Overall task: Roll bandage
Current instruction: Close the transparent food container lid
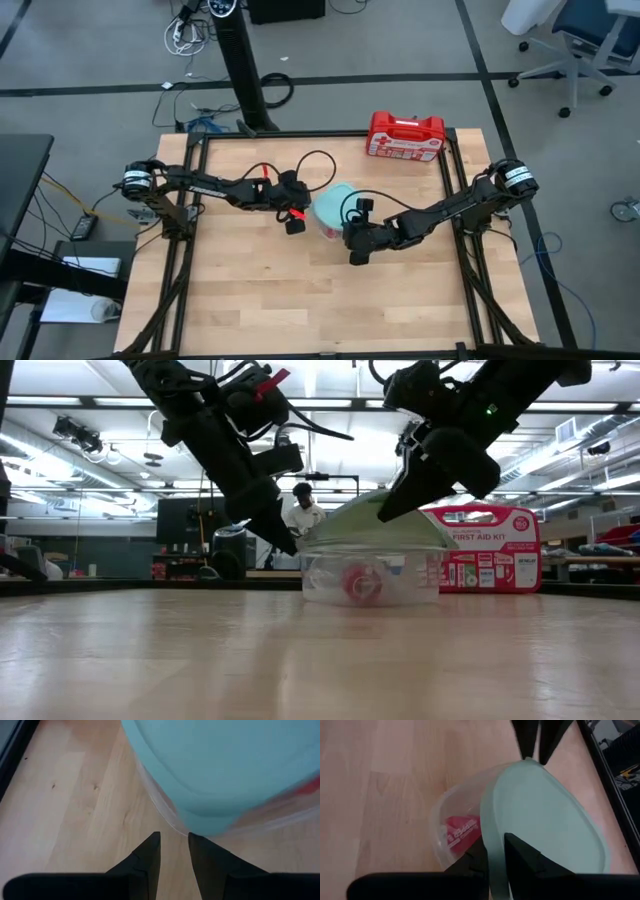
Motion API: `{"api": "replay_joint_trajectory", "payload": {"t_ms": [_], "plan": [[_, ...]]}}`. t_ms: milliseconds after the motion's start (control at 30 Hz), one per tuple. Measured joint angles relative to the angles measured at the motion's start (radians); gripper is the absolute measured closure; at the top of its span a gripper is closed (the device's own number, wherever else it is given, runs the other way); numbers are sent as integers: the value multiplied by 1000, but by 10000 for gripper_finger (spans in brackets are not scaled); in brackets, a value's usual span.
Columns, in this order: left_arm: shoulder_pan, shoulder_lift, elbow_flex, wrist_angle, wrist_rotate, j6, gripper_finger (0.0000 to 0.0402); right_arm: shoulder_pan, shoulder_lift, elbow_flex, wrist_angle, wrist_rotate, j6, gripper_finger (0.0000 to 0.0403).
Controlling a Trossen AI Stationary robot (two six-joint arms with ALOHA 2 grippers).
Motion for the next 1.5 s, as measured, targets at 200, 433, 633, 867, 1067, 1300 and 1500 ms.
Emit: {"api": "replay_joint_trajectory", "payload": {"t_ms": [200, 433, 633, 867, 1067, 1300, 1500], "plan": [[-3, 5, -2, -72, 24, 14, 291, -3, 0, 2, 24, -22, 4, 357], [-13, 3, -2, -37, 38, -20, 291, -6, 0, 2, 45, -48, 4, 357], [-28, 3, -2, -26, 36, -52, 291, -8, 0, 1, 63, -75, 5, 356], [-35, 3, -3, 8, 28, -80, 291, -10, 0, 0, 75, -105, 6, 335], [-35, 3, -3, 31, 28, -83, 291, -31, 0, 0, 76, -145, 8, 305], [-35, 3, -2, 9, 36, -78, 291, -40, 0, 0, 65, -225, -9, 285], [-35, 3, -2, 9, 28, -74, 291, -46, 0, 0, 63, -269, -62, 284]]}}
